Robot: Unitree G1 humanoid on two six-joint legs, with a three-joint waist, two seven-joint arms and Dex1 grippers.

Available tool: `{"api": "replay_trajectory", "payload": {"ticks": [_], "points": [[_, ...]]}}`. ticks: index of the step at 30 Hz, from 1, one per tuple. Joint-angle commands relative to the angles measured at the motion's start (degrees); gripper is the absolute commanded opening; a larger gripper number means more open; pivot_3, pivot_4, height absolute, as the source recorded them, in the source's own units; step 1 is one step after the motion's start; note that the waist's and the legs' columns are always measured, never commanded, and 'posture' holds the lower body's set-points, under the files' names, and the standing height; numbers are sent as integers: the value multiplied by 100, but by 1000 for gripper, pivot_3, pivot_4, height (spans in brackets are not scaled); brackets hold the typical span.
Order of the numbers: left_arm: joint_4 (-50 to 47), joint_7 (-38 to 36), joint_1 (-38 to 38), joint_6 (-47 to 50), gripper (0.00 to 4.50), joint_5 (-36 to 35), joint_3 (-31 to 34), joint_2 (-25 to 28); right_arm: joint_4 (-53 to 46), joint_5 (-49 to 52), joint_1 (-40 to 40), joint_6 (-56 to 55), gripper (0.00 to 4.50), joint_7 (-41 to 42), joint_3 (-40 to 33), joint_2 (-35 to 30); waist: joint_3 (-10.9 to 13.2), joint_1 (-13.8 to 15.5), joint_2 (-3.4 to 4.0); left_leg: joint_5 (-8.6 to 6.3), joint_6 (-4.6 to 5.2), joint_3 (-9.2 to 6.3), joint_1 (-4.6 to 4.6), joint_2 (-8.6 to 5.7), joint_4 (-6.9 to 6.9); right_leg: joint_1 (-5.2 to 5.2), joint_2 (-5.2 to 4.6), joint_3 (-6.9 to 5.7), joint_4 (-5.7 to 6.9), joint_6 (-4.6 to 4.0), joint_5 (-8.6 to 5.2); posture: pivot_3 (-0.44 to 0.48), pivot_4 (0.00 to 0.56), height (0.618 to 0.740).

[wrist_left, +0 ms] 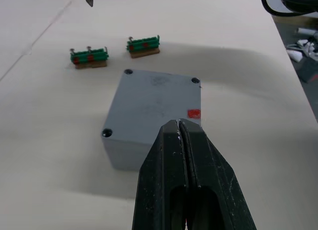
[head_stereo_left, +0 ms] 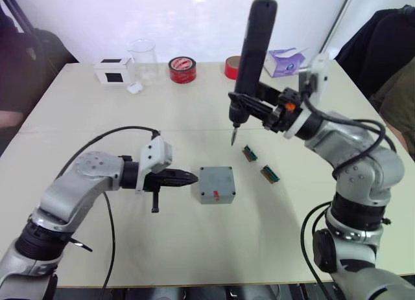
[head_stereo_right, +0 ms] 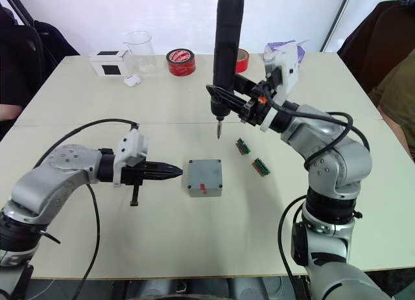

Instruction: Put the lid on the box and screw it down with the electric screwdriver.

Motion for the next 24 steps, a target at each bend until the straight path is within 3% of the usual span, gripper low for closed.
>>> {"api": "replay_trajectory", "payload": {"ticks": [1, 10, 24], "points": [[114, 21, -212, -148, 0, 181, -104, -220, -527, 141, 266, -448, 1833, -60, 214, -2, 0, -1, 0, 0, 0, 0, 1, 0, 1, 0, 2, 0, 3, 0, 0, 0, 150, 740], [599, 102, -205, -417, 0, 764, -456, -678, -659, -64, 1046, -1199, 1833, -287, 620, 21, 0, -8, 0, 4, 4, 0, 8, 0, 7, -1, 7, 2, 27, -1, -1, 0, 150, 740], [662, -17, -174, -510, 0, 962, -522, -774, -320, -691, 1368, -2225, 1833, -568, 1091, -45, 0, -3, 0, 9, 6, 0, 9, -2, 9, -1, 6, 2, 32, -1, -1, 0, 150, 740]]}}
